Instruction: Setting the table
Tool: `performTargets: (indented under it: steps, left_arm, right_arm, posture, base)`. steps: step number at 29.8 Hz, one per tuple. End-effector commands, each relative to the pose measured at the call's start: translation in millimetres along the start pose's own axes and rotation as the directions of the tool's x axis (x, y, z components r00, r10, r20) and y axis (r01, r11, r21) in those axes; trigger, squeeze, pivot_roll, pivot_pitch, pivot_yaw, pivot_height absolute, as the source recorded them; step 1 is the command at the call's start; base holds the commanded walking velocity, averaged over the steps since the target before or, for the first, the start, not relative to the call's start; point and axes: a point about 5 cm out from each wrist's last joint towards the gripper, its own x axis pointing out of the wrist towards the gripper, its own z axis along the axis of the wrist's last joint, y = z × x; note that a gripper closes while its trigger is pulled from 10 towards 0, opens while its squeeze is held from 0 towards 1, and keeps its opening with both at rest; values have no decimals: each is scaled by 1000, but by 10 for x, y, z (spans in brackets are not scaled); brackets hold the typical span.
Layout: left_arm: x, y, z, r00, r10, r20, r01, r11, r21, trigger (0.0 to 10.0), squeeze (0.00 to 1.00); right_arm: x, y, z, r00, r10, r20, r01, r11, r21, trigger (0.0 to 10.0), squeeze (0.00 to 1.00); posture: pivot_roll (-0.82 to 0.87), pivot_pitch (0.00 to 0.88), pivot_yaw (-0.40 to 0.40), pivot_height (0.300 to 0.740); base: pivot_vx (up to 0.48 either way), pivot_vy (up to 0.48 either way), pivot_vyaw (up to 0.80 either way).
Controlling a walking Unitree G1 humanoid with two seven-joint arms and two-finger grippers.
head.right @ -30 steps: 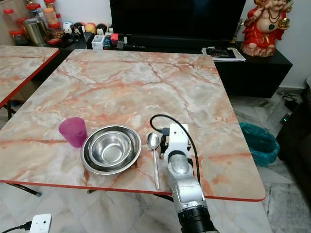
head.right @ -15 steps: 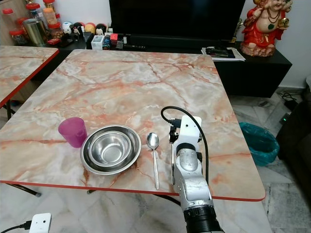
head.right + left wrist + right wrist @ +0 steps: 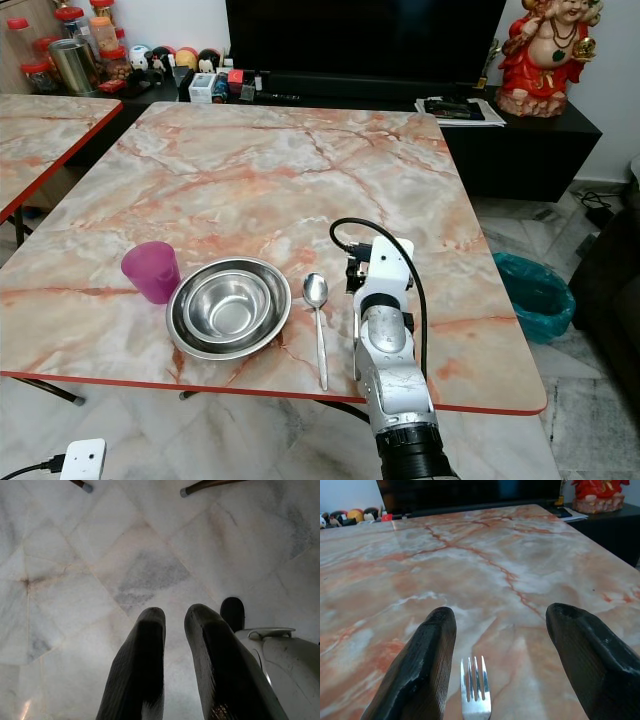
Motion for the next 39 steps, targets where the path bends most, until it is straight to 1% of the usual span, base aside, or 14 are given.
performTargets:
  steps: [1, 9, 13, 16, 17, 19, 21, 23, 25, 32, 35, 39]
  left_arm:
    - [-11, 13, -54, 1000, 9, -17, -9, 1000, 11, 10000, 0]
    - [-9, 7, -43, 1000, 9, -13, -9, 1000, 8, 10000, 0]
    - [-10, 14, -45, 1000, 11, -13, -11, 1000, 7, 10000, 0]
    - [-10, 16, -46, 1000, 11, -13, -11, 1000, 8, 10000, 0]
    - [-9, 14, -43, 1000, 11, -12, -11, 1000, 8, 10000, 0]
    - [-9, 14, -40, 1000, 12, -11, -12, 1000, 9, 10000, 0]
    - [-9, 14, -40, 1000, 12, -11, -12, 1000, 9, 10000, 0]
    - [-7, 9, -29, 1000, 11, -6, -11, 1000, 17, 10000, 0]
    - [-6, 6, -26, 1000, 11, -5, -11, 1000, 16, 10000, 0]
    - [-6, 2, -26, 1000, 12, -5, -12, 1000, 13, 10000, 0]
    - [-6, 2, -28, 1000, 13, -5, -13, 1000, 14, 10000, 0]
    - [-7, 1, -30, 1000, 12, -6, -12, 1000, 14, 10000, 0]
  right_arm:
    - [-2, -10, 16, 1000, -4, 10, 4, 1000, 3, 10000, 0]
    - [-6, -13, 4, 1000, -6, 8, 6, 1000, 4, 10000, 0]
    - [-11, -28, 99, 997, -4, 72, 3, 1000, 16, 10000, 0]
    - [-13, -43, 138, 995, -5, 99, 4, 1000, 17, 10000, 0]
    - [-13, -63, 183, 991, 3, 133, -2, 1000, -7, 10000, 0]
    - [-11, -86, 204, 989, 7, 149, -3, 999, -32, 10000, 0]
    - [-10, -91, 206, 989, 7, 150, -2, 999, -36, 10000, 0]
    - [7, -137, 195, 990, -7, 139, 11, 1000, -27, 10000, 0]
    - [10, -149, 194, 990, -13, 140, 16, 1000, -23, 10000, 0]
    - [25, -266, 196, 988, -44, 147, 47, 999, -14, 10000, 0]
    - [22, -271, 198, 988, -45, 148, 47, 999, -10, 10000, 0]
    - [18, -257, 199, 988, -38, 149, 38, 999, -1, 10000, 0]
  posture:
    - [11, 81, -7, 740]
    - [13, 91, -8, 740]
    - [10, 94, -6, 740]
    - [9, 94, -7, 740]
    - [10, 94, -7, 740]
    - [9, 95, -7, 740]
    - [9, 95, -7, 740]
    - [7, 95, -9, 740]
    - [7, 95, -10, 740]
    - [5, 96, -10, 740]
    - [5, 97, -10, 740]
    - [7, 96, -9, 740]
  base:
    - [0, 0, 0]
    - [0, 0, 0]
    - [0, 0, 0]
    - [0, 0, 0]
    - [0, 0, 0]
    - [0, 0, 0]
    - [0, 0, 0]
    - [0, 0, 0]
    - [0, -247, 0]
    - [0, -251, 0]
    - [0, -249, 0]
    - [0, -247, -547]
